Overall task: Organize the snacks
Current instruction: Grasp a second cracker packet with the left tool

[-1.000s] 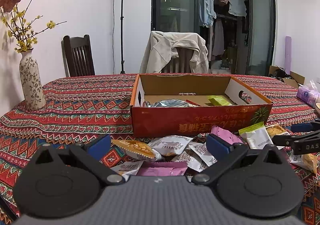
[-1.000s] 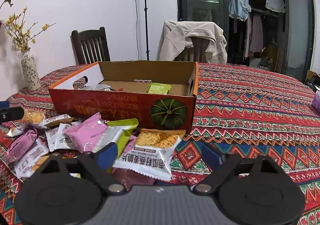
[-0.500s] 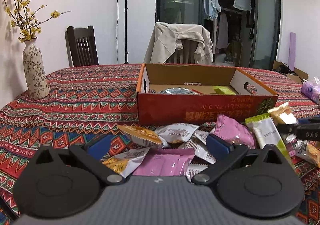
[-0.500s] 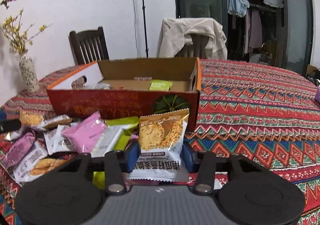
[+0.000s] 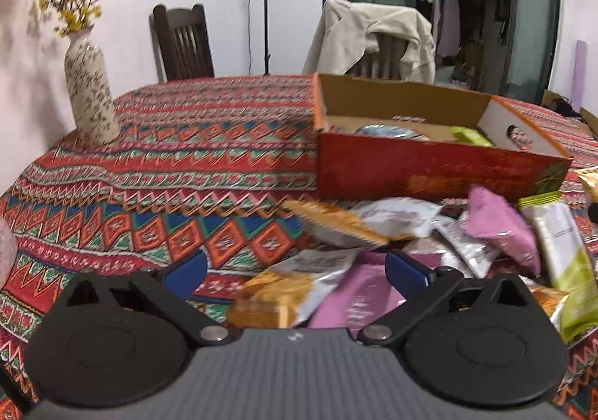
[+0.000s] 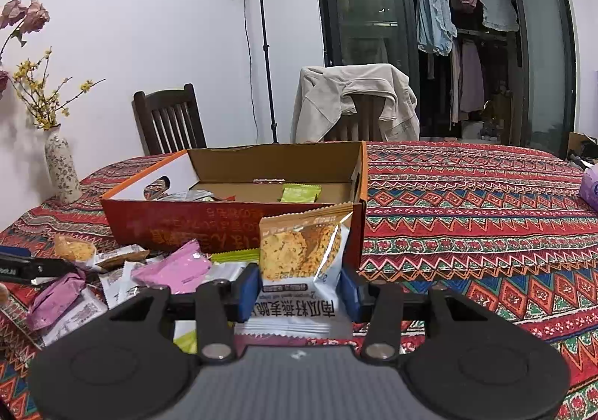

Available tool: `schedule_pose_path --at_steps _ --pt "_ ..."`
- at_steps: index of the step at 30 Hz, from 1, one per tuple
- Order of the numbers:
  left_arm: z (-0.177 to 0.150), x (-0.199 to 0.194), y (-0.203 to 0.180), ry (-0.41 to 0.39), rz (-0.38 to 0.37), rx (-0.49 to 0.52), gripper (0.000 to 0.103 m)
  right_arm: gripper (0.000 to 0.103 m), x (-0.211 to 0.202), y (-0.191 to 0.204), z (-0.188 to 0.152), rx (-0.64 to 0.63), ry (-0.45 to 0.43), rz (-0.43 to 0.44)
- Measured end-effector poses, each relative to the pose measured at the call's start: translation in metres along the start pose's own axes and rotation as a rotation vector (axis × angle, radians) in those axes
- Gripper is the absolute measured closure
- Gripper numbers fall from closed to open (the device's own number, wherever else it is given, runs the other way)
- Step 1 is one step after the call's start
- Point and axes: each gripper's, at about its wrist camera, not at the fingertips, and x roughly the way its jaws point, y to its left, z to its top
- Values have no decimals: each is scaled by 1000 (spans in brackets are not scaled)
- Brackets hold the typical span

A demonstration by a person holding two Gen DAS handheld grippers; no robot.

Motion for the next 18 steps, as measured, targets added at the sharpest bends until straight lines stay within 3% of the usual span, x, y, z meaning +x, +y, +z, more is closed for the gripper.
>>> schedule_pose_path --at_steps 6,9,13,18 --pt "-5 9 21 47 -44 -64 2 58 1 5 -2 -6 4 11" --pt "-8 9 25 45 -86 -88 9 58 2 8 -3 -14 13 14" --pt "-8 8 26 45 -136 -100 28 58 3 12 -5 -23 20 20" --pt "-10 4 27 35 -148 -102 37 58 1 15 -5 -29 23 25"
